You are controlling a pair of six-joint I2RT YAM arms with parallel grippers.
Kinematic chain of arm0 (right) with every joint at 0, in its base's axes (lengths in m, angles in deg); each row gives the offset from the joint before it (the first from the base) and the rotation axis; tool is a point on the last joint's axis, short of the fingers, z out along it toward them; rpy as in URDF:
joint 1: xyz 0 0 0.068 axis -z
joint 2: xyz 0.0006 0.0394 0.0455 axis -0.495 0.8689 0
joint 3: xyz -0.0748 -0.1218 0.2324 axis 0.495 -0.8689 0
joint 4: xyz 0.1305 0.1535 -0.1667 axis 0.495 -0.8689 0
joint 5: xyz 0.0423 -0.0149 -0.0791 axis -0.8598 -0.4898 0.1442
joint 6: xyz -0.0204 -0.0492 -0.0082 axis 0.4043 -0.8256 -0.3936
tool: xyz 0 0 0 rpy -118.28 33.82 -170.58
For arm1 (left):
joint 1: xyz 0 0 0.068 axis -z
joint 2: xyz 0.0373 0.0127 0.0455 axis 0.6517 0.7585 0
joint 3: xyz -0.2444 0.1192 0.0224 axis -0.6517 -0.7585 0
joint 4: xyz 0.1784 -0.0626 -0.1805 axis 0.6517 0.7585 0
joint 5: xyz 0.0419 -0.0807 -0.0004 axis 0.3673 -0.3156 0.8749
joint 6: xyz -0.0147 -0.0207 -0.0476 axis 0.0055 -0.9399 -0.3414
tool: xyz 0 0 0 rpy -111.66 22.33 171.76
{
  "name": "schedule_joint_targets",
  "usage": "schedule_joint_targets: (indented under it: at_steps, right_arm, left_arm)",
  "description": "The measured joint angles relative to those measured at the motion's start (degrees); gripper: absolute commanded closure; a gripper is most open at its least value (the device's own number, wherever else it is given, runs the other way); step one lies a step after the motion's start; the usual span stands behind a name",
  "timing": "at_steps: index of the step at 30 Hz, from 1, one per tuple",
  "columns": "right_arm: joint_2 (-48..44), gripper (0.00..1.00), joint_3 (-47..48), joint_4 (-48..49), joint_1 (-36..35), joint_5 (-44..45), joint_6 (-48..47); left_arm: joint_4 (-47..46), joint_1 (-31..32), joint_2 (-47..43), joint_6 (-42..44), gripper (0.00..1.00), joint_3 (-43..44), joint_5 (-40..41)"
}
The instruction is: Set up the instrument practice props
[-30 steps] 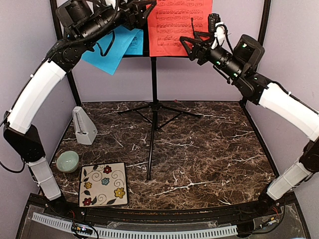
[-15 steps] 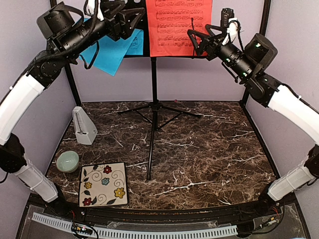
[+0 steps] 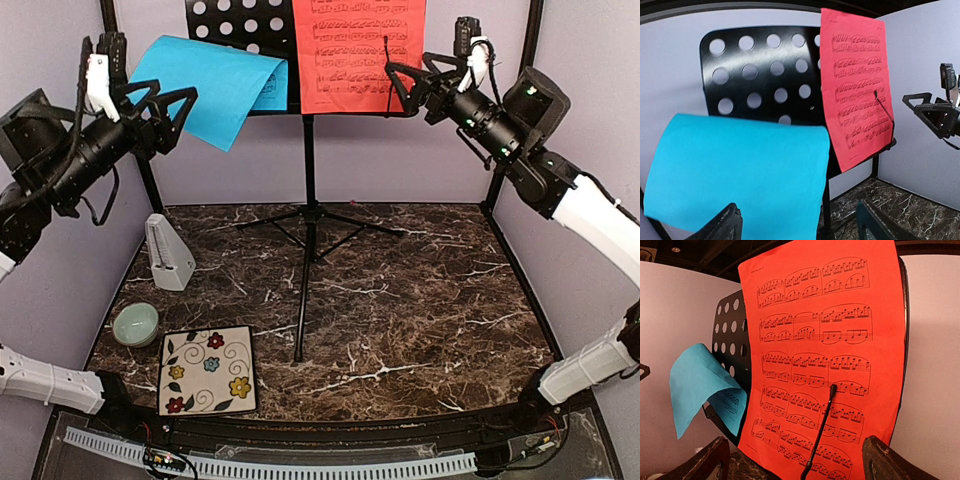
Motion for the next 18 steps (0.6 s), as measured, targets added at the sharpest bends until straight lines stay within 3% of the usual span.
schedule_joint_targets:
  at_steps: [8, 13, 18]
  right_arm:
    - [-1.09, 0.05, -2.14, -5.6, 0.0, -1.6, 1.57]
    - [-2.71, 0.04, -4.68, -6.67, 0.0, -1.9, 3.19]
    - [-3.91, 0.03, -5.84, -7.1, 0.0, -1.99, 4.55]
  left_arm:
    - [9.27, -0.79, -9.99, -9.53, 0.23, -15.8, 9.77]
    - [11.54, -5.14, -8.46, -12.48, 0.27, -16.65, 9.6]
    - [9.77, -11.41, -3.19, -12.74, 0.3, -16.04, 4.37]
